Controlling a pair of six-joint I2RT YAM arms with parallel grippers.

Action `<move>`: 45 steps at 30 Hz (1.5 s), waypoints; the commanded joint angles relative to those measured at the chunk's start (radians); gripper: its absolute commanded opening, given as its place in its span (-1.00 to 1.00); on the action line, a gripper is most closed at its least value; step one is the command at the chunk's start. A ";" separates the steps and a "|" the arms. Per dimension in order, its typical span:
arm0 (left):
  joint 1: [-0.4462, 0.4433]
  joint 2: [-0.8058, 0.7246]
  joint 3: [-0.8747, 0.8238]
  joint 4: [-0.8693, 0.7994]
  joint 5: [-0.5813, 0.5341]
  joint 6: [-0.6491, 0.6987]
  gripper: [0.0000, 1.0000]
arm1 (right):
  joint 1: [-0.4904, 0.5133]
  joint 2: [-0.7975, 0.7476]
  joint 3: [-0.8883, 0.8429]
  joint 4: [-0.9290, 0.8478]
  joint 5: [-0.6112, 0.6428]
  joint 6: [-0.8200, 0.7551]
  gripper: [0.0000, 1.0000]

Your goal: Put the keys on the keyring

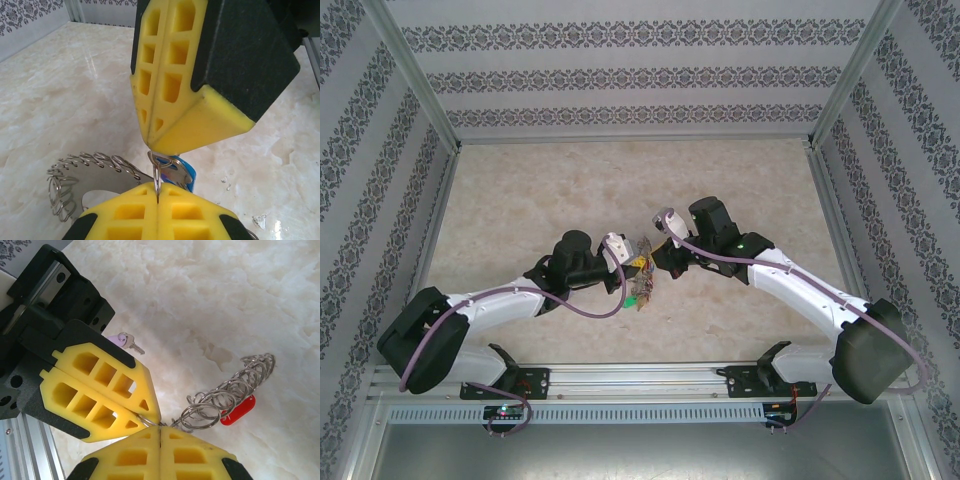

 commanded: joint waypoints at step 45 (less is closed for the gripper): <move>-0.025 -0.024 -0.007 0.033 -0.043 0.014 -1.00 | -0.045 -0.008 -0.020 0.038 0.030 0.054 -1.00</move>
